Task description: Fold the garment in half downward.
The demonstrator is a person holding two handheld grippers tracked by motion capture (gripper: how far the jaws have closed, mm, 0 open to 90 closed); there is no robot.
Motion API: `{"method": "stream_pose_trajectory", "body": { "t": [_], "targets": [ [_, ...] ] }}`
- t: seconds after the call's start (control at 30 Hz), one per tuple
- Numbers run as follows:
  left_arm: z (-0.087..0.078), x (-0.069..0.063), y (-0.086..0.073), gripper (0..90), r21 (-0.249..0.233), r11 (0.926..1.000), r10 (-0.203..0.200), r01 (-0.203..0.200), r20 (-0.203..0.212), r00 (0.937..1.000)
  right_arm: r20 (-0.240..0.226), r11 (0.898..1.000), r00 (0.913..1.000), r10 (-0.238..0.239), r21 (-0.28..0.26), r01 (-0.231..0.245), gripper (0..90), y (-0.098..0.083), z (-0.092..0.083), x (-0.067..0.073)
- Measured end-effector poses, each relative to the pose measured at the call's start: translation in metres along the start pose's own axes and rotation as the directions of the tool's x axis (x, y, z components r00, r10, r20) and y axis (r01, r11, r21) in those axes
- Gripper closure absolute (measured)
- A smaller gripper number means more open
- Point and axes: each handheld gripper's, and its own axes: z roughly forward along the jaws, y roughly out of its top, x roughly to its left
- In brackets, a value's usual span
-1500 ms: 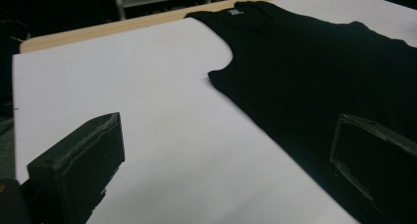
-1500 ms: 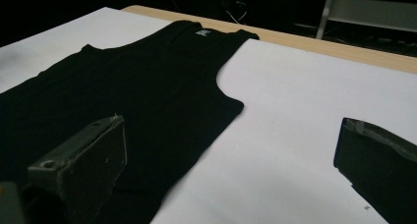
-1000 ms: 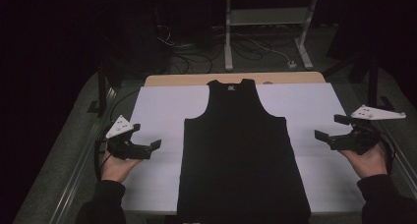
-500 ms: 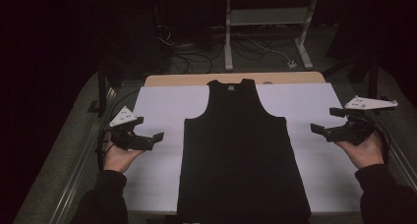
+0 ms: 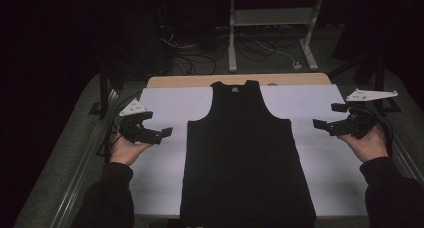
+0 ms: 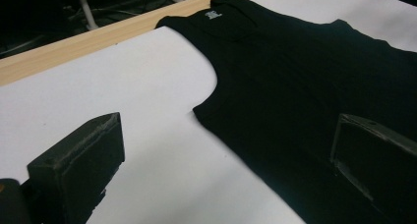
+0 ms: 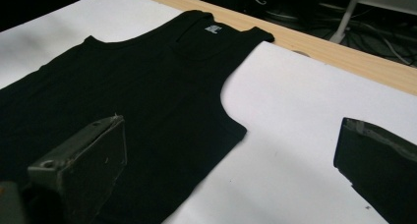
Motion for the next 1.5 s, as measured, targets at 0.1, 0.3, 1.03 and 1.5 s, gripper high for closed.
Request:
{"method": "stream_pose_trajectory", "body": {
  "t": [0.1,0.3,1.03,1.5],
  "targets": [
    [0.002,0.000,0.005,0.0,0.001,1.0000,0.003,-0.003,0.009,1.0000,-0.007,1.000,1.0000,-0.003,0.007,0.003,0.0,0.003,0.003,-0.001],
    [0.005,0.000,0.015,0.0,0.000,0.9999,0.012,-0.012,0.024,0.9996,-0.012,1.000,0.9999,-0.004,0.019,0.005,0.0,0.010,0.008,-0.003],
    [0.029,0.009,0.038,0.0,0.048,0.9987,0.015,-0.018,0.048,0.9987,-0.033,0.997,0.9994,-0.006,0.072,0.009,0.0,0.032,0.031,-0.014],
    [0.052,0.013,0.036,0.0,0.070,0.9975,-0.018,0.013,0.074,0.9971,-0.039,0.994,0.9992,0.005,0.110,0.000,0.0,0.035,0.051,-0.020]
  ]
}}
